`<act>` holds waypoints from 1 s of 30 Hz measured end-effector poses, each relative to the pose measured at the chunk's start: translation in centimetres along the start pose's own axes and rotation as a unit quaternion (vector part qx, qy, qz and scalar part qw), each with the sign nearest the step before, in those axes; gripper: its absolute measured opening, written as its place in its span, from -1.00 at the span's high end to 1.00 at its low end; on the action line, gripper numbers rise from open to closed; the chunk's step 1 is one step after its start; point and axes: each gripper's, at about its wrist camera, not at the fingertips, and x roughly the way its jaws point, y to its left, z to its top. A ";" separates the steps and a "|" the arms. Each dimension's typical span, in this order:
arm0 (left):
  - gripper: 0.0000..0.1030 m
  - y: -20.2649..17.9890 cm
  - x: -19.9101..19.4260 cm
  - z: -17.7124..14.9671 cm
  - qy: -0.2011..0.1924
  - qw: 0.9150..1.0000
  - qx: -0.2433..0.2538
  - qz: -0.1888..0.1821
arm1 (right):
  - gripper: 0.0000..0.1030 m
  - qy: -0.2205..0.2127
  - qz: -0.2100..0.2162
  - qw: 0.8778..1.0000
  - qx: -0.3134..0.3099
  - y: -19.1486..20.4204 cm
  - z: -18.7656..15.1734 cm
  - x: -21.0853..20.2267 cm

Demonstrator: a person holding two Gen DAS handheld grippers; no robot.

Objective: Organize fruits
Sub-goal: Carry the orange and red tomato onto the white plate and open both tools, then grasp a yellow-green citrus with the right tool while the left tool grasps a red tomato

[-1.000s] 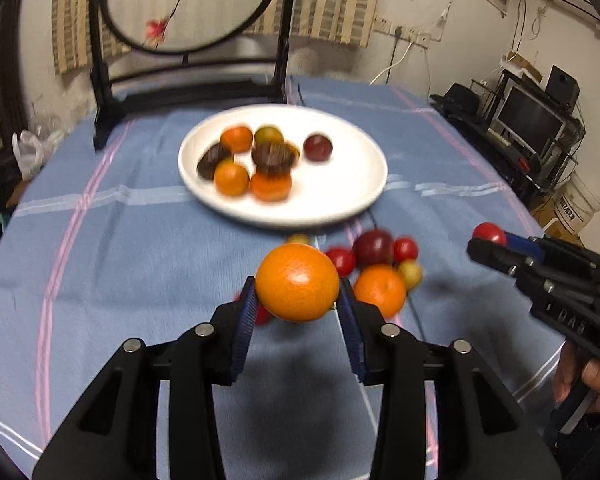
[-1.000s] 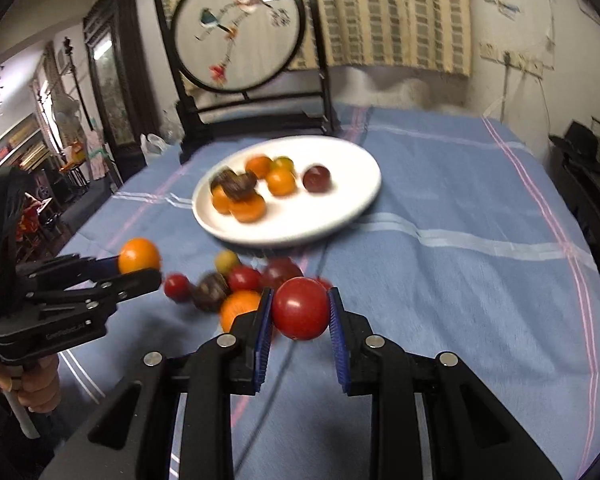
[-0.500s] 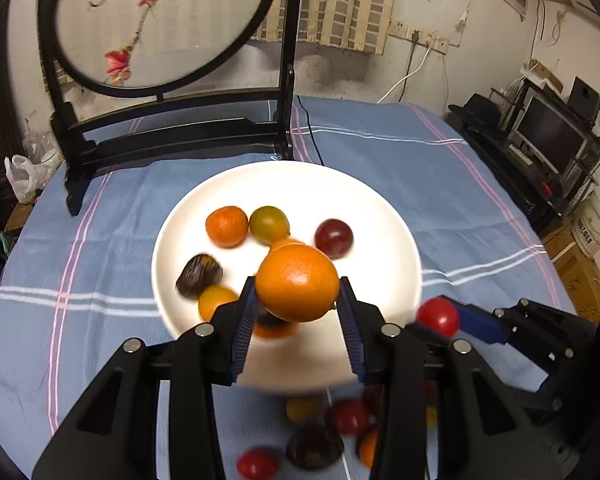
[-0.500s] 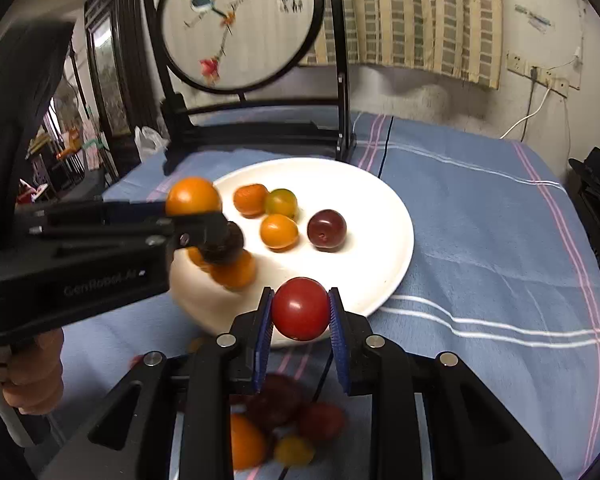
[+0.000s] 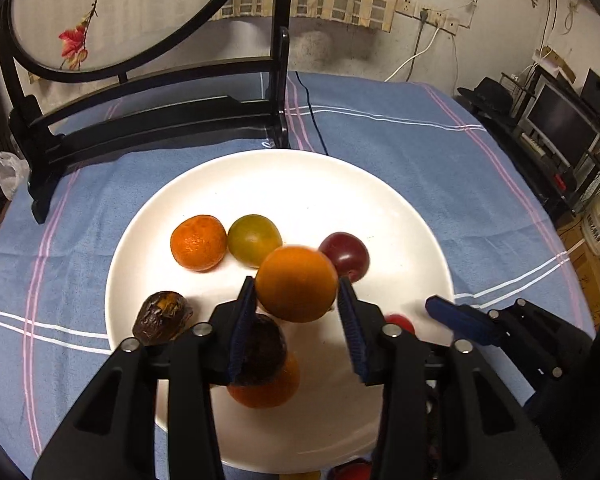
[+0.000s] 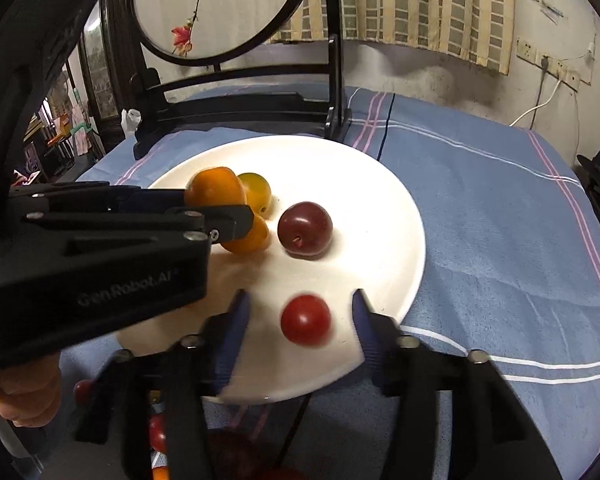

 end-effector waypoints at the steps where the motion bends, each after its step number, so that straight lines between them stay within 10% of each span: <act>1: -0.02 0.1 -0.2 0.0 0.001 1.000 -0.003 -0.005 | -0.05 0.001 -0.002 1.000 -0.006 0.2 -0.1 -0.2; 30: -0.26 3.4 -8.9 -15.8 -0.015 0.999 -0.033 0.017 | -0.10 0.019 -0.014 1.000 0.005 3.0 -12.2 -10.2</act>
